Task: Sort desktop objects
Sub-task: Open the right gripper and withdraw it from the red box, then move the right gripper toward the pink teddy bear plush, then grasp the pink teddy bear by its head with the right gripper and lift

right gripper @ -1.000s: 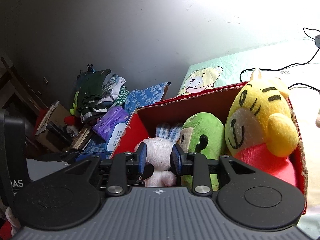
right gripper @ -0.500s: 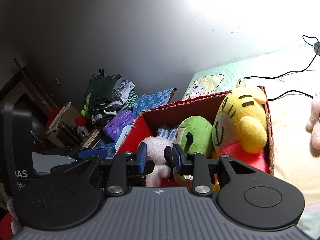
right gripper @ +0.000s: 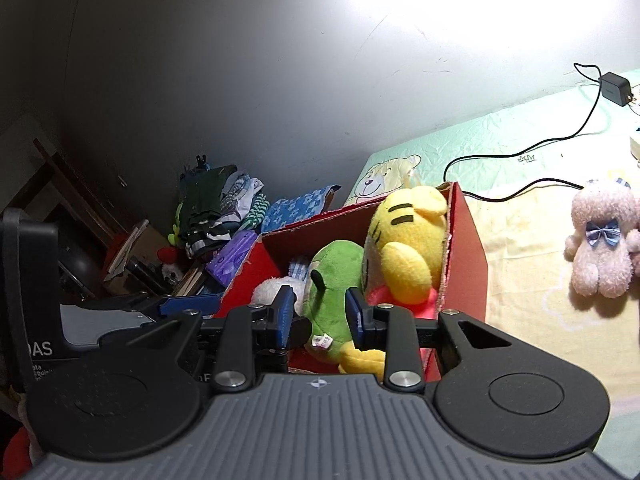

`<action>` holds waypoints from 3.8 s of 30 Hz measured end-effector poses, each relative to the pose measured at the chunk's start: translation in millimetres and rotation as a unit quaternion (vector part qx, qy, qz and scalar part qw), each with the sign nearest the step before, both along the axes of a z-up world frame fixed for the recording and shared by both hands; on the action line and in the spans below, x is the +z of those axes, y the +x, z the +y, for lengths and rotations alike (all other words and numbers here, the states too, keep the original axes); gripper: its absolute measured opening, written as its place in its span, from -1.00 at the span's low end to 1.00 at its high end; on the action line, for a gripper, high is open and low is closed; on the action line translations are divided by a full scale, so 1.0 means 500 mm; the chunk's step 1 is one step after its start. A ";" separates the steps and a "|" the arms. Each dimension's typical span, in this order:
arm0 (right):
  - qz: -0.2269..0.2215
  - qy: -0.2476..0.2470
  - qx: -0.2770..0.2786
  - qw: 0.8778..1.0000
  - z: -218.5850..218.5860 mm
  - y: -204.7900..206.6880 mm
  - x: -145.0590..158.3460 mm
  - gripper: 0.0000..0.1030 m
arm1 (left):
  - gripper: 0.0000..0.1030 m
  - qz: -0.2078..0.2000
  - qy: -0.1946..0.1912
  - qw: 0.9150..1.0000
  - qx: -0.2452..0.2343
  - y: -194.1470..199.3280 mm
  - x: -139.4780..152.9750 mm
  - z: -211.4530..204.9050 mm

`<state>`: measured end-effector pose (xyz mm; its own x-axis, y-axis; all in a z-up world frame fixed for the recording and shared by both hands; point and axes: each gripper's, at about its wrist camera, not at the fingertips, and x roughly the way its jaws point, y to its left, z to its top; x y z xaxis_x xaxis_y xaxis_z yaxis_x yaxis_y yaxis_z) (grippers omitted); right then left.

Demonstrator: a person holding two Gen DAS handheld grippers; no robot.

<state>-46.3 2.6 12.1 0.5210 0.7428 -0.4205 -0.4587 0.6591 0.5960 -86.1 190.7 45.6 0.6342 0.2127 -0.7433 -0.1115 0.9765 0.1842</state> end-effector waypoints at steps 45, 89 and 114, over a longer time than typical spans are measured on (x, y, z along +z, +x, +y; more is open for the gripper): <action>0.126 0.005 -0.221 0.967 -0.489 0.127 -0.201 -0.34 | 0.83 0.146 -0.241 0.941 -0.185 0.260 -0.213 -0.410; 0.261 0.071 -0.149 0.951 -0.479 0.091 -0.277 -0.40 | 0.51 0.184 -0.268 0.913 -0.248 0.235 -0.275 -0.426; 0.270 0.040 -0.192 0.943 -0.466 -0.029 -0.262 -0.16 | 0.62 0.166 -0.214 0.921 -0.280 0.110 -0.265 -0.408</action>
